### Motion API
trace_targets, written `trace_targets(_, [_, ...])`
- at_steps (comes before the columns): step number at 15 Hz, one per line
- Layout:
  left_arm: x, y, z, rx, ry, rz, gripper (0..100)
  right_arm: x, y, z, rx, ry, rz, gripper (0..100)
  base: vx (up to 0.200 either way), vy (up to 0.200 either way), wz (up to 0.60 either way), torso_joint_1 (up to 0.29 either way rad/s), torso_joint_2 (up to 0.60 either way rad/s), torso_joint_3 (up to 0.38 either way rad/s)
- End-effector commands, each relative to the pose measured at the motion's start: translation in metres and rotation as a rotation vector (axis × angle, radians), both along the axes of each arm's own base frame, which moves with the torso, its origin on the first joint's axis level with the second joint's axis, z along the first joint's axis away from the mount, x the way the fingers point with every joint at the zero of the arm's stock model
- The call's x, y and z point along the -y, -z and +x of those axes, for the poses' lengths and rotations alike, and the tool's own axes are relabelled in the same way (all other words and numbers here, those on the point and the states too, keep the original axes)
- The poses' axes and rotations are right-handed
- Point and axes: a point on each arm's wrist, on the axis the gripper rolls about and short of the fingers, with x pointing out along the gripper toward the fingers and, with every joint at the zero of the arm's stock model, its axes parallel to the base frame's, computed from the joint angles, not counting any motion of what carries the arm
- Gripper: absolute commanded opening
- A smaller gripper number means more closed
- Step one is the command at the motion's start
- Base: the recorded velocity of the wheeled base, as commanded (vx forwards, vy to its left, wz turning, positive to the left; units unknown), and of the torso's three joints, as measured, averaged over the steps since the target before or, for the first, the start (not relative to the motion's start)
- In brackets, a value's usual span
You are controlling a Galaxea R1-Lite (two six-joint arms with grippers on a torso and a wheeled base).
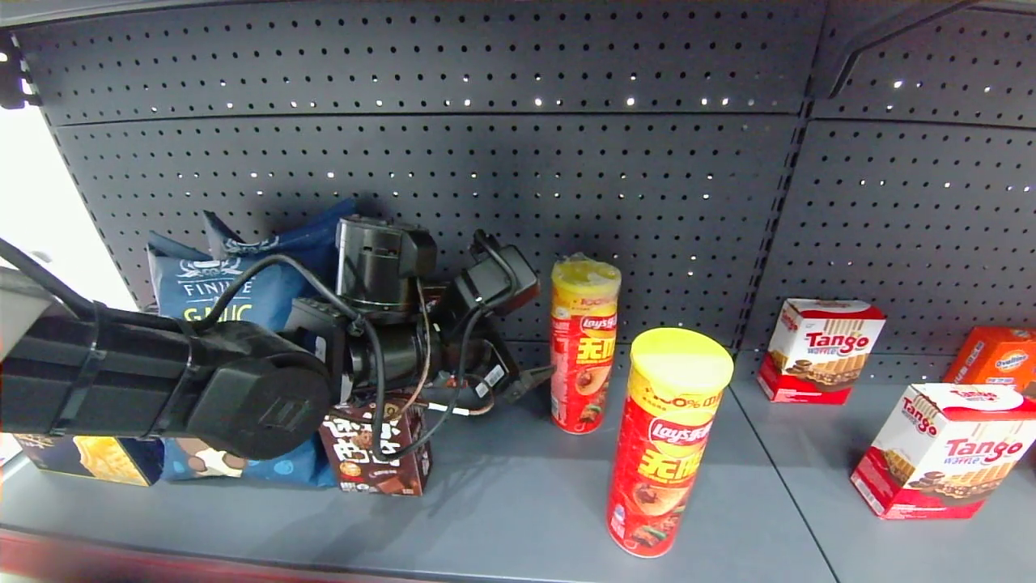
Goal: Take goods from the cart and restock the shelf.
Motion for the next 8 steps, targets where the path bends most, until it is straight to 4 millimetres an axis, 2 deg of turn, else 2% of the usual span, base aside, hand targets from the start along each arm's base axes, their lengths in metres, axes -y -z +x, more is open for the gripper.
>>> trace_targets(1, [0.005, 0.010, 0.004, -0.014, 0.003, 0.010, 100, 0.000, 0.000, 0.000, -0.001, -0.002, 0.000, 100, 0.000, 0.000, 0.00, 0.000, 0.00, 0.000])
trace_targets(8, [0.015, 0.020, 0.012, -0.008, -0.024, 0.007, 100, 0.000, 0.000, 0.000, -0.001, 0.000, 0.000, 100, 0.000, 0.000, 0.00, 0.000, 0.00, 0.000])
